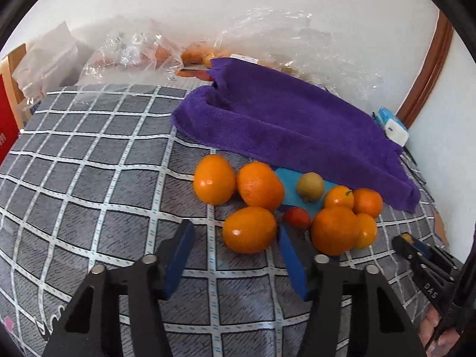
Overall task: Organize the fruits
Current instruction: 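Grasp an orange kumquat with the left tool while the right tool holds the yellow fruit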
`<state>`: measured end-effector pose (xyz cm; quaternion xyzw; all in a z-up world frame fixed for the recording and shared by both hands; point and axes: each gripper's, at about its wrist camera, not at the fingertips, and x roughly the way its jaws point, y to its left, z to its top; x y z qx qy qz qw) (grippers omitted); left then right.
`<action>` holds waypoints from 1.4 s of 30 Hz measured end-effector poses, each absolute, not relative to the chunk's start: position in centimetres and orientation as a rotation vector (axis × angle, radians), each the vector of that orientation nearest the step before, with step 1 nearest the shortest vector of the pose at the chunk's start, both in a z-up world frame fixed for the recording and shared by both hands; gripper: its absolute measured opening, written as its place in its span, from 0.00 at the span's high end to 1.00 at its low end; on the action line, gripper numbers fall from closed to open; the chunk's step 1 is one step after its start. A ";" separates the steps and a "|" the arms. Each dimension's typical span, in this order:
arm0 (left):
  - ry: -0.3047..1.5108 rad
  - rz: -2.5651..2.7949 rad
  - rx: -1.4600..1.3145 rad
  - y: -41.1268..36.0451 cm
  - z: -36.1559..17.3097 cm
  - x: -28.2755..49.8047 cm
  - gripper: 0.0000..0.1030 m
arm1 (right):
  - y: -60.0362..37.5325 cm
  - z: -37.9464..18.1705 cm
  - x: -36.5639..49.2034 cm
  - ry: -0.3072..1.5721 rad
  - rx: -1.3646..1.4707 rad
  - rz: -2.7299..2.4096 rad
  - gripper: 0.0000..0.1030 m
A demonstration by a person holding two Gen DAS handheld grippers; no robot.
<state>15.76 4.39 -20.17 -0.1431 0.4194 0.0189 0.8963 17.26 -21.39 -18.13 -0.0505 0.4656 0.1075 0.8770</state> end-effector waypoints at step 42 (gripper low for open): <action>0.621 -0.001 -0.432 6.2 -18.0 12.3 0.64 | -23.8 -16.8 16.1 0.875 0.061 0.268 0.77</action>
